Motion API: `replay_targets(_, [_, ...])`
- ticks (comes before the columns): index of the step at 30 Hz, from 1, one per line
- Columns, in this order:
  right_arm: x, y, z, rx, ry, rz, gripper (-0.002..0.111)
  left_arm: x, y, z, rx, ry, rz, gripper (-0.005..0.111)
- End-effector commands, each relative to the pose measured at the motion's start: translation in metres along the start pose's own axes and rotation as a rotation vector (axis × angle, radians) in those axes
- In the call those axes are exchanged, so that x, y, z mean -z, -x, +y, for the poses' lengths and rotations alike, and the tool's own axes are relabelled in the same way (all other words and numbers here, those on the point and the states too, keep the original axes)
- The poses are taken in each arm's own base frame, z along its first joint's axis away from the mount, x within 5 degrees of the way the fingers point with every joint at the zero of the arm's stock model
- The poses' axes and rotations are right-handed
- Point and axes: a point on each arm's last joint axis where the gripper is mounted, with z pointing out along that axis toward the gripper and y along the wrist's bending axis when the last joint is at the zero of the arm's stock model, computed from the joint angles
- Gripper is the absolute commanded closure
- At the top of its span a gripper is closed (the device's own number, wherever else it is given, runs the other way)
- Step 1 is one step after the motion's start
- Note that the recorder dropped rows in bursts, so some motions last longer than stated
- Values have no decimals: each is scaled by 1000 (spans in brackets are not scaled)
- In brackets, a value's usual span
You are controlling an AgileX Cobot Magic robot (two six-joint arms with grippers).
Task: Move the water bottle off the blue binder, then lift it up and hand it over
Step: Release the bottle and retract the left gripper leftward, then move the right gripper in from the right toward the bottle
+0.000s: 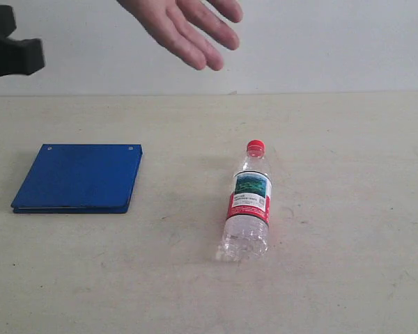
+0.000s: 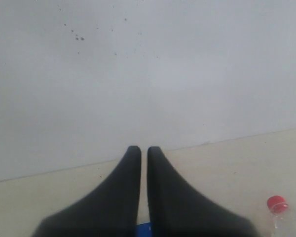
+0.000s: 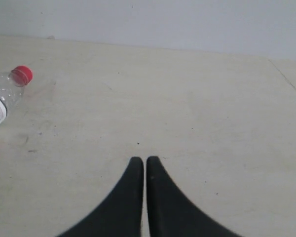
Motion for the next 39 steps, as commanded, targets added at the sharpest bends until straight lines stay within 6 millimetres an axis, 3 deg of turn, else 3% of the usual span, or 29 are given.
replay_targets(1, [2,15,3,-373,66,-157,108,47,-16,10,40,-160,-52,102])
replay_targets(3, [3,20,5,-740,137,-185,108,61,-27,17,48,-178,-68,102])
replay_targets(5, [3,22,5,-878,164,-202,108,72,-44,26,52,-150,-77,102])
replay_targets(11, [7,35,-4,-880,127,-388,108,86,-100,63,187,165,-76,102])
replay_targets(13, [9,38,-7,-877,118,-435,108,89,-116,69,252,222,-68,102])
replay_targets(16, [10,41,-3,-733,118,-376,108,90,-131,71,265,240,-41,102])
replay_targets(23, [-9,53,0,-540,76,-129,108,88,-134,63,199,150,1,102])
replay_targets(30, [-36,65,9,-512,144,139,108,87,-128,54,160,51,14,102])
replay_targets(34, [-46,77,22,-414,310,182,108,85,-129,55,147,79,27,102])
replay_targets(36, [-56,84,35,-340,475,175,108,81,-130,60,118,159,41,102])
replay_targets(39, [-65,83,59,-277,810,216,108,76,-132,76,94,427,38,102])
